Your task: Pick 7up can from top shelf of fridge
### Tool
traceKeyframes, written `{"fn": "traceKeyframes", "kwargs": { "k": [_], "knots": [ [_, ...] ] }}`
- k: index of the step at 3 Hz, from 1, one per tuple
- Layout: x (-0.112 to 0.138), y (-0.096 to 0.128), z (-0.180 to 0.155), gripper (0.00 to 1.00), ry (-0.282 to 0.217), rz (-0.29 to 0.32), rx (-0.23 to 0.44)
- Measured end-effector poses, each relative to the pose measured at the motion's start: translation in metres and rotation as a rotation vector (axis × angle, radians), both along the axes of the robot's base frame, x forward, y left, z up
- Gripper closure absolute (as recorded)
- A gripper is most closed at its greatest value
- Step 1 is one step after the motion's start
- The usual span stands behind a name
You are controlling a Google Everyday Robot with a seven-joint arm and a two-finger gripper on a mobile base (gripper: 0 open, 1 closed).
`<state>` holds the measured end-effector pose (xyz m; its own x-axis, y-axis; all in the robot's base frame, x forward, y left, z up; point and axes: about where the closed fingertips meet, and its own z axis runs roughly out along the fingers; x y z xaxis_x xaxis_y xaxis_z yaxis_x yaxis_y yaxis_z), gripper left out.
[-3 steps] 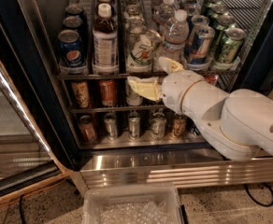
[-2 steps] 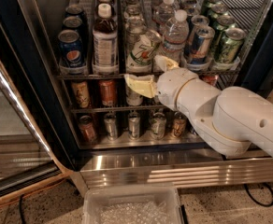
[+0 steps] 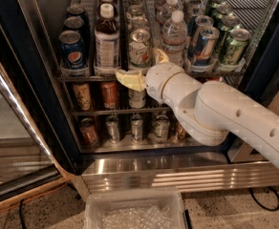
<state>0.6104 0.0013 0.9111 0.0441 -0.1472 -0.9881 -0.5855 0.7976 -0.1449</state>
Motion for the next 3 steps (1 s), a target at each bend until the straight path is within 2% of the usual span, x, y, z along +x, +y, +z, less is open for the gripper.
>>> {"fn": "traceKeyframes", "kwargs": {
  "k": [1,3],
  "knots": [
    [0.0000,0.0001,0.0000,0.30,0.000,0.000,0.000],
    [0.0090,-0.0044,0.0035,0.30,-0.021,-0.024,-0.012]
  ]
}}
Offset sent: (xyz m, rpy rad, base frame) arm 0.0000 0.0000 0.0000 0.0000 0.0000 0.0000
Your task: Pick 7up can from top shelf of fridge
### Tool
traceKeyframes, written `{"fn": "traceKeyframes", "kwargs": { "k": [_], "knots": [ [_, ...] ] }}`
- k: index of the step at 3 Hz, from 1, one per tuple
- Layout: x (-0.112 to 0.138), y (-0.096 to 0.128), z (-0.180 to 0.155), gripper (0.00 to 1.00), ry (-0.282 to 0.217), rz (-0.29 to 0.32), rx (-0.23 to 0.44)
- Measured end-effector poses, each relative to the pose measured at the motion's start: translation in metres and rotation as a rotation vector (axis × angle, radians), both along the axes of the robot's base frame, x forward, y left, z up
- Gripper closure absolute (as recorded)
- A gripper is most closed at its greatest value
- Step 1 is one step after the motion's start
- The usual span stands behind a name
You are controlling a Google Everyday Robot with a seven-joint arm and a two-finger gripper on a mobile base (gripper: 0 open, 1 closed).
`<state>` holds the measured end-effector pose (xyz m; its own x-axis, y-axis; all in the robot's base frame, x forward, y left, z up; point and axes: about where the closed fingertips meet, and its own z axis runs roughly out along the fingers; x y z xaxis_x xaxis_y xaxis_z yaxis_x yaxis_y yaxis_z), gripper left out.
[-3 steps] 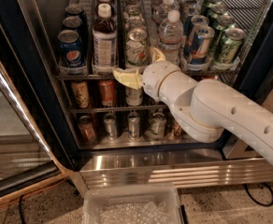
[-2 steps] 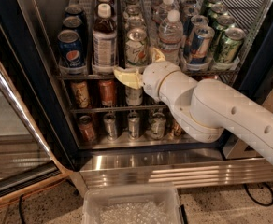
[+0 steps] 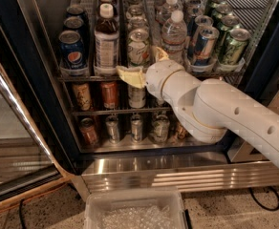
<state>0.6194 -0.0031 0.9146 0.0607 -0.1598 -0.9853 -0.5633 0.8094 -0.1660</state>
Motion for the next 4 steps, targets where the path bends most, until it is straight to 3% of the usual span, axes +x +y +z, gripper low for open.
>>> {"fn": "traceKeyframes", "kwargs": {
  "k": [3,4],
  "knots": [
    [0.040,-0.025,0.005,0.29,-0.055,-0.127,-0.019],
    [0.043,-0.025,0.003,0.48,-0.054,-0.131,-0.017]
  ]
}}
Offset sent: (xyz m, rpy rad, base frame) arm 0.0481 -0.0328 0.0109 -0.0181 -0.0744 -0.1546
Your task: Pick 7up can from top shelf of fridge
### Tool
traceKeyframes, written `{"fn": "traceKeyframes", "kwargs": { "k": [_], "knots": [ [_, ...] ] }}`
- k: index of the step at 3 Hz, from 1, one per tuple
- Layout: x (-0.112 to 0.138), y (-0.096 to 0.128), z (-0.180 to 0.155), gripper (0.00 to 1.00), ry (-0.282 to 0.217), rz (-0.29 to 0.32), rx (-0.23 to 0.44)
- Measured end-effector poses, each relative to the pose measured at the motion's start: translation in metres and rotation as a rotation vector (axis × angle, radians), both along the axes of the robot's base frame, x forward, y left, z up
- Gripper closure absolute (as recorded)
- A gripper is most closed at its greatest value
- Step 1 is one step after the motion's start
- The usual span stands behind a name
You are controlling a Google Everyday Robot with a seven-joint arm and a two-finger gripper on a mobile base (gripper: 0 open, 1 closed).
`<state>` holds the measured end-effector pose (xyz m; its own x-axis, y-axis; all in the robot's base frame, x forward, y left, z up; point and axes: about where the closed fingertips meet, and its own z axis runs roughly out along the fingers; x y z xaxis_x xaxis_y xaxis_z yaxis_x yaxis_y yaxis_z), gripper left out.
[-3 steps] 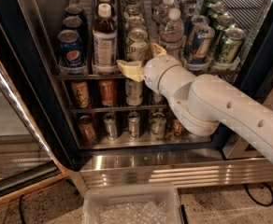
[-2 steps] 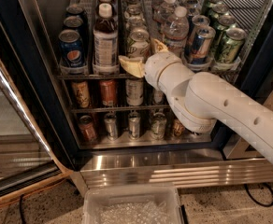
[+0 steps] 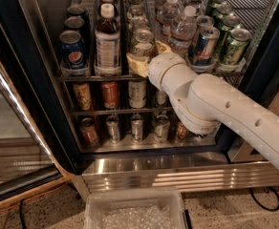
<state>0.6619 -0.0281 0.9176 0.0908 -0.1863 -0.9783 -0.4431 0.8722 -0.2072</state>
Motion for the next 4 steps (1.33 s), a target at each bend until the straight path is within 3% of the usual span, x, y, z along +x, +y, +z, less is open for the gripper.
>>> {"fn": "traceKeyframes", "kwargs": {
  "k": [2,4],
  "knots": [
    [0.0000,0.0000,0.0000,0.95,0.000,0.000,0.000],
    [0.0009,0.0030,0.0068,1.00,-0.002,0.009,0.001]
  ]
}}
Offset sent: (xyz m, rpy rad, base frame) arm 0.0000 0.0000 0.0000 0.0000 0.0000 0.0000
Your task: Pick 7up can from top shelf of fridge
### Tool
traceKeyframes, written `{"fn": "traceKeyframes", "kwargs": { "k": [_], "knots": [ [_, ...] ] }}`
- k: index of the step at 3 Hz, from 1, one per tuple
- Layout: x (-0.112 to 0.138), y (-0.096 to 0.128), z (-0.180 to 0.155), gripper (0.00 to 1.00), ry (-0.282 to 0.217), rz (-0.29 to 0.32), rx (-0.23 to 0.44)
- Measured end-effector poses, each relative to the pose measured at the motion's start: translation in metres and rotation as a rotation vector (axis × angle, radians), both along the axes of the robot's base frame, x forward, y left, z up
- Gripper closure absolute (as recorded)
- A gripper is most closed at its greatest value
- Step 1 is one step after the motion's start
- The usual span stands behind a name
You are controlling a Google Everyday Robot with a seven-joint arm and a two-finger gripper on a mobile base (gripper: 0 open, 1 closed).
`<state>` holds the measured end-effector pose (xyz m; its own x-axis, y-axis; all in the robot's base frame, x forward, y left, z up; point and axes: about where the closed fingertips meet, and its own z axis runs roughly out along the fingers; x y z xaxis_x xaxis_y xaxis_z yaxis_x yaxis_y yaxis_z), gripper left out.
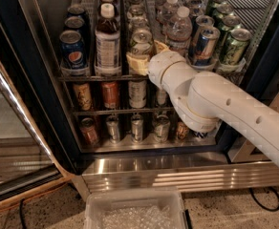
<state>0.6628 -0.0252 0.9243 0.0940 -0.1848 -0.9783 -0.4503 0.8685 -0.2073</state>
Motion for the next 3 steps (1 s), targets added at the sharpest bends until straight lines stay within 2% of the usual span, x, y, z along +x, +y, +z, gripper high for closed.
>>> {"fn": "traceKeyframes", "kwargs": {
  "k": [1,2,3],
  "knots": [
    [0.002,0.004,0.019,1.00,-0.015,0.029,0.013],
    [0.006,0.003,0.053,1.00,-0.046,0.047,0.037],
    [0.006,0.003,0.053,1.00,-0.046,0.048,0.037]
  ]
}}
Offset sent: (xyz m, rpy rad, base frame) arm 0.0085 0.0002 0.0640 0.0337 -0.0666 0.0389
